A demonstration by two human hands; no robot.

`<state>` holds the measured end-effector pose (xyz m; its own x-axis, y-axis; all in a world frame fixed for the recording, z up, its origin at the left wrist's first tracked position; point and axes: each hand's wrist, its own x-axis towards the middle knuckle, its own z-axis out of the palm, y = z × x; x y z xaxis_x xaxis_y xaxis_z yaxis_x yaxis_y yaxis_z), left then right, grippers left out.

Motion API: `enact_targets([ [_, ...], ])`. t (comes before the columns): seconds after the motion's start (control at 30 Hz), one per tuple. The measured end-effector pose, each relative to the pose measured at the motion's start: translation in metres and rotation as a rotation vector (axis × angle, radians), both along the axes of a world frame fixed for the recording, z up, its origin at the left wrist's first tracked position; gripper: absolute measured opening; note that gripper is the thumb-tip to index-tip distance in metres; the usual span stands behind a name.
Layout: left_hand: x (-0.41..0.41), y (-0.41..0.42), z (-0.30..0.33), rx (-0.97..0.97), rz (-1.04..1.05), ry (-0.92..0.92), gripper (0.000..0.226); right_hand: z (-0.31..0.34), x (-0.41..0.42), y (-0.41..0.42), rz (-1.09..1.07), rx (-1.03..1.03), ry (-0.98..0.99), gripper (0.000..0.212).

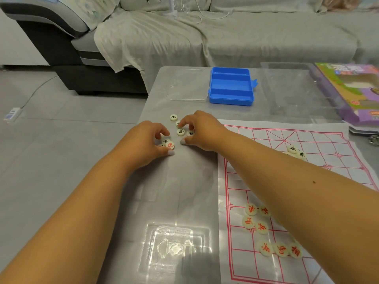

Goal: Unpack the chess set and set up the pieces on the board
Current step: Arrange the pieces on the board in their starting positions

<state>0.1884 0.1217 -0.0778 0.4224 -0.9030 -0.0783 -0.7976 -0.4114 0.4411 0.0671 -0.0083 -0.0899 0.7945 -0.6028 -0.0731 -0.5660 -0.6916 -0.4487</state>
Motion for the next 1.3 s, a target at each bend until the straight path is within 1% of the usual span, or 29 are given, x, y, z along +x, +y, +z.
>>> enact_targets([
  [0.1,-0.003,0.0,-0.006,-0.057,-0.03,-0.047,0.029,-0.001,0.001,0.001,0.008,-0.019,0.018,0.049],
  [0.23,-0.008,0.004,-0.005,-0.113,-0.081,-0.14,0.023,0.003,-0.005,0.002,0.029,0.0,0.035,0.052],
  [0.3,-0.023,0.007,0.004,-0.181,-0.116,-0.108,0.02,0.012,-0.013,0.002,0.049,0.02,0.029,0.052],
  [0.37,-0.049,0.014,0.014,-0.217,-0.202,-0.009,0.019,0.023,-0.026,-0.002,0.049,0.02,0.008,0.051],
  [0.47,-0.096,0.027,0.02,-0.145,-0.402,0.076,0.026,0.039,-0.049,-0.015,-0.037,0.032,-0.051,0.044],
  [0.53,-0.122,0.031,0.015,-0.07,-0.529,0.067,0.033,0.044,-0.064,-0.021,-0.094,0.048,-0.078,0.039],
  [0.6,-0.139,0.034,0.01,-0.052,-0.64,0.051,0.035,0.046,-0.075,-0.024,-0.123,0.05,-0.078,0.036],
  [0.8,-0.156,0.042,0.001,-0.122,-0.762,-0.002,0.029,0.04,-0.085,-0.017,-0.12,0.066,-0.048,0.032],
  [0.87,-0.151,0.039,0.002,-0.128,-0.704,-0.018,0.031,0.038,-0.08,-0.012,-0.113,0.068,-0.034,0.032],
  [0.9,-0.144,0.036,0.004,-0.153,-0.607,-0.014,0.03,0.036,-0.077,-0.01,-0.107,0.064,-0.027,0.033],
  [0.97,-0.119,0.029,0.008,-0.21,-0.291,-0.026,0.027,0.032,-0.067,-0.006,-0.081,0.038,-0.002,0.038],
  [1.0,-0.102,0.026,0.009,-0.218,-0.108,-0.07,0.029,0.028,-0.06,-0.004,-0.064,0.021,0.014,0.042],
  [1.07,-0.069,0.022,0.009,-0.128,0.184,-0.192,0.04,0.02,-0.046,-0.002,-0.047,0.001,0.048,0.049],
  [1.1,-0.056,0.02,0.007,-0.052,0.271,-0.229,0.047,0.016,-0.039,-0.001,-0.048,-0.008,0.053,0.053],
  [1.17,-0.039,0.015,0.0,0.056,0.339,-0.238,0.054,0.011,-0.025,0.002,-0.053,-0.036,0.038,0.057],
  [1.2,-0.034,0.011,-0.004,0.07,0.333,-0.227,0.053,0.009,-0.019,0.003,-0.054,-0.046,0.025,0.057],
  [1.3,-0.025,-0.001,-0.012,0.012,0.255,-0.166,0.038,0.009,-0.003,0.005,-0.048,-0.06,0.027,0.047],
])
